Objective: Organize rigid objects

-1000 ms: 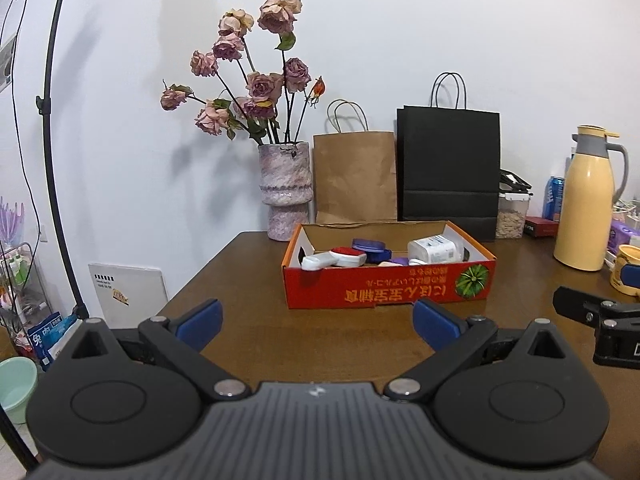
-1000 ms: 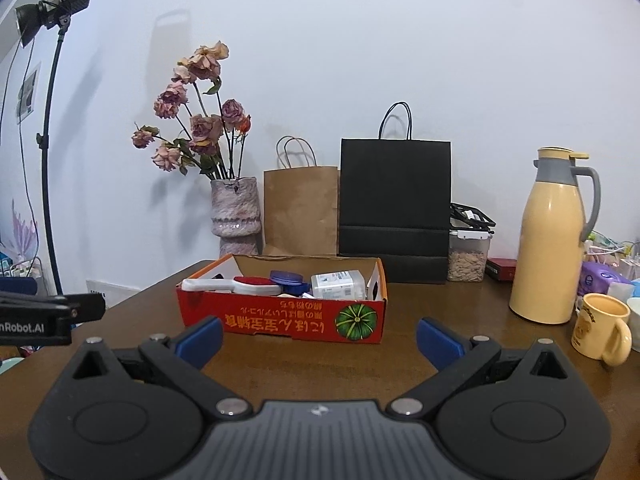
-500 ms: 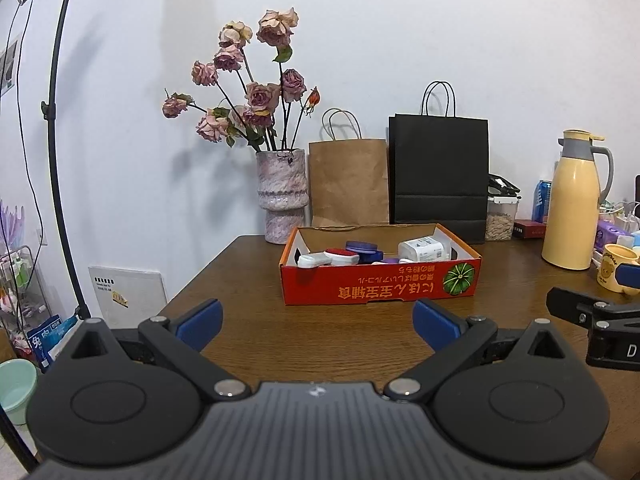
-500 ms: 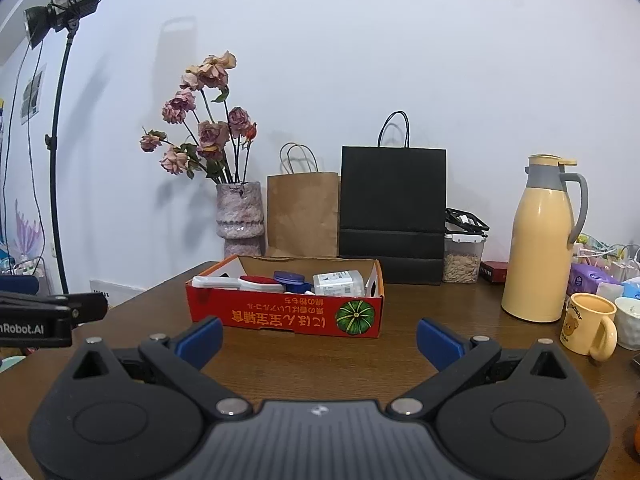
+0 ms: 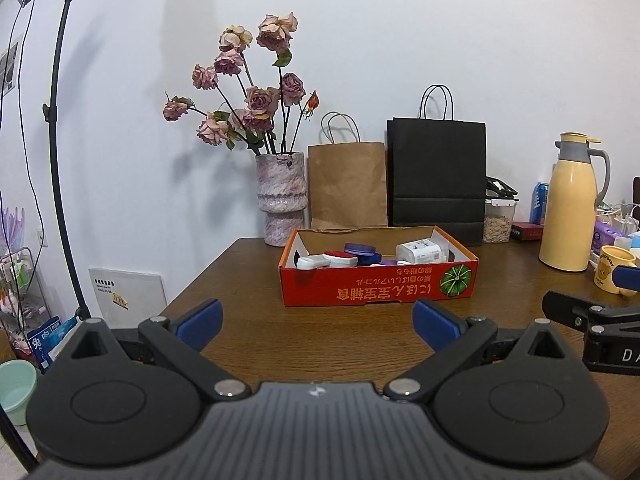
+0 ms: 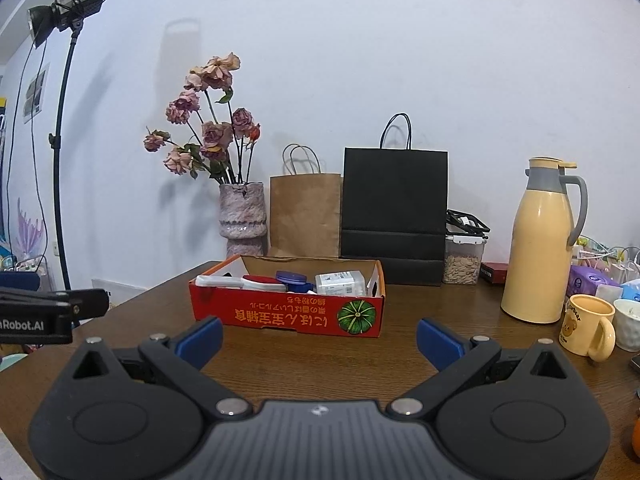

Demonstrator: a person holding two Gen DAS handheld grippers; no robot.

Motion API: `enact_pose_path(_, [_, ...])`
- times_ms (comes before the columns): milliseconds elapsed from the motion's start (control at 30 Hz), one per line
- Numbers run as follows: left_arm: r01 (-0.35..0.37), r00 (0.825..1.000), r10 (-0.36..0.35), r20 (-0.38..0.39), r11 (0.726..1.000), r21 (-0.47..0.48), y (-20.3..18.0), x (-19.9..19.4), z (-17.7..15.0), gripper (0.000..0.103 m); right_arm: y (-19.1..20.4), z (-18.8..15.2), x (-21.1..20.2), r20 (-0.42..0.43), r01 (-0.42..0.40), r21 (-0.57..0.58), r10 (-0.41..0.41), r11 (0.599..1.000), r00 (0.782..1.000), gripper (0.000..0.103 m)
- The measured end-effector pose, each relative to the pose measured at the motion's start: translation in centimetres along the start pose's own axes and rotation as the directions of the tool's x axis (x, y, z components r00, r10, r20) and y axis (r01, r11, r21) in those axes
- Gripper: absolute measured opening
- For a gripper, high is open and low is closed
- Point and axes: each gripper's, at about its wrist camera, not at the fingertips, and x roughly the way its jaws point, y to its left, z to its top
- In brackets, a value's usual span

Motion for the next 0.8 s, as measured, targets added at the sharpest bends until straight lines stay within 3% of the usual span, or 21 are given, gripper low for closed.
enact_pose_path(800, [0.014,1.000,-0.014,0.007,1.000,-0.009,0.36,-0.13,-0.04,0.103,0.09,-0.04,-0.08,0.000,-0.001,-0.002,0.001,1.000,1.000,0.103])
